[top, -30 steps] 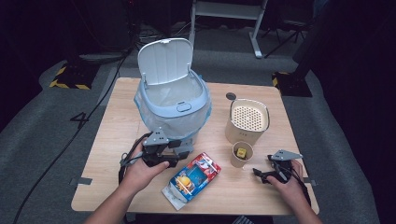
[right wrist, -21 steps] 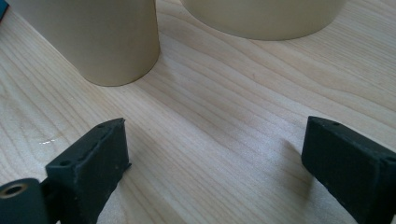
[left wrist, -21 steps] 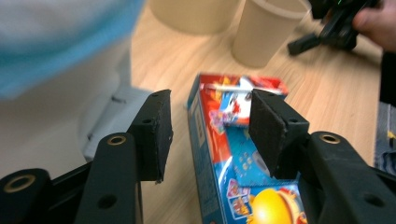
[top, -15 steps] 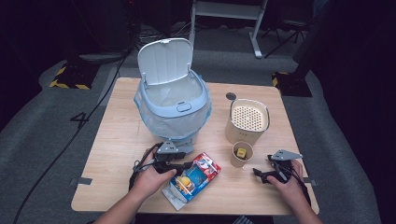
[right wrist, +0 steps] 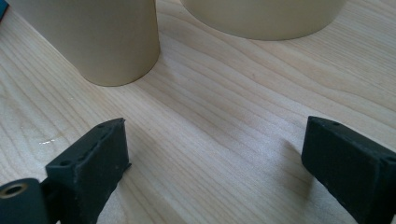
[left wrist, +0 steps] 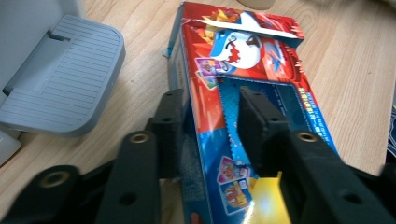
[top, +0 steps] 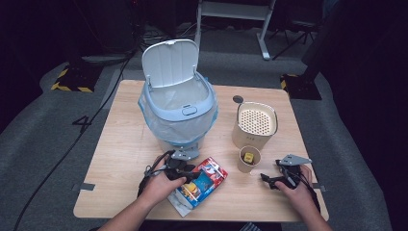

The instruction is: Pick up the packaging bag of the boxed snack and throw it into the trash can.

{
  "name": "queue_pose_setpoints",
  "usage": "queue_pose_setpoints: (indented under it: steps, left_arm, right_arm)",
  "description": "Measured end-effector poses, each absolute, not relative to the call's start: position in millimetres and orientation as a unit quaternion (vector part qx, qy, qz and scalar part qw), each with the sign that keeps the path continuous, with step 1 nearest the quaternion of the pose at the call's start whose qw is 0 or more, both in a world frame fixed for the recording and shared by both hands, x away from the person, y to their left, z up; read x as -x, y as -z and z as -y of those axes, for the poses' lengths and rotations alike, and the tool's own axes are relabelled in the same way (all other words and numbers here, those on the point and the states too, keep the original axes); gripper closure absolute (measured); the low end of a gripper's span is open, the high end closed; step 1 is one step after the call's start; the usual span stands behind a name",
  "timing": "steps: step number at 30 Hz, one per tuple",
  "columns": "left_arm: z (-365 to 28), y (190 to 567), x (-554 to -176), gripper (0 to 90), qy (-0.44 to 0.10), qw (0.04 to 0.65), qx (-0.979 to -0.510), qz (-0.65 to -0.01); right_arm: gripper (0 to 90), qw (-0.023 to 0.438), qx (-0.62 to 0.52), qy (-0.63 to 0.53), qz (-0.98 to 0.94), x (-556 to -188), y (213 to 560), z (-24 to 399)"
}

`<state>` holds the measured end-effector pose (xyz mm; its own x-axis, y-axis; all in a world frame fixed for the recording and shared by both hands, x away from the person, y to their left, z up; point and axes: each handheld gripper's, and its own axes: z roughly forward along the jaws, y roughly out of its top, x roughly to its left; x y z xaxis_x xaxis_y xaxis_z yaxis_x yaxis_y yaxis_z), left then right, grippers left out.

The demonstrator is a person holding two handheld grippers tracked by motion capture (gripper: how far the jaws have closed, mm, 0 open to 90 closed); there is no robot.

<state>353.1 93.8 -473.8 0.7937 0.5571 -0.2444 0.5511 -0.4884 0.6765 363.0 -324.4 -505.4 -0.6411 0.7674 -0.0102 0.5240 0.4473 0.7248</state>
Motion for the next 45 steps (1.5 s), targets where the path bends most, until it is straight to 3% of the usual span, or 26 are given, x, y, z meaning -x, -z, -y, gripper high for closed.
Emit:
queue_pose_setpoints:
  steps: [10,20,45]
  left_arm:
    - [-92,471,-350,74.3,-0.030,0.382,-0.867,-0.319]
    - [-95,453,-346,74.7,-0.045,0.415,-0.858,-0.300]
    - [-125,369,-355,74.9,-0.074,0.502,-0.823,-0.257]
  right_arm:
    - [7.4,0.171,-0.388,-0.355,-0.833,-363,505,324]
    - [7.4,0.171,-0.387,-0.355,-0.833,-363,505,324]
    - [7.4,0.172,-0.388,-0.355,-0.833,-363,505,324]
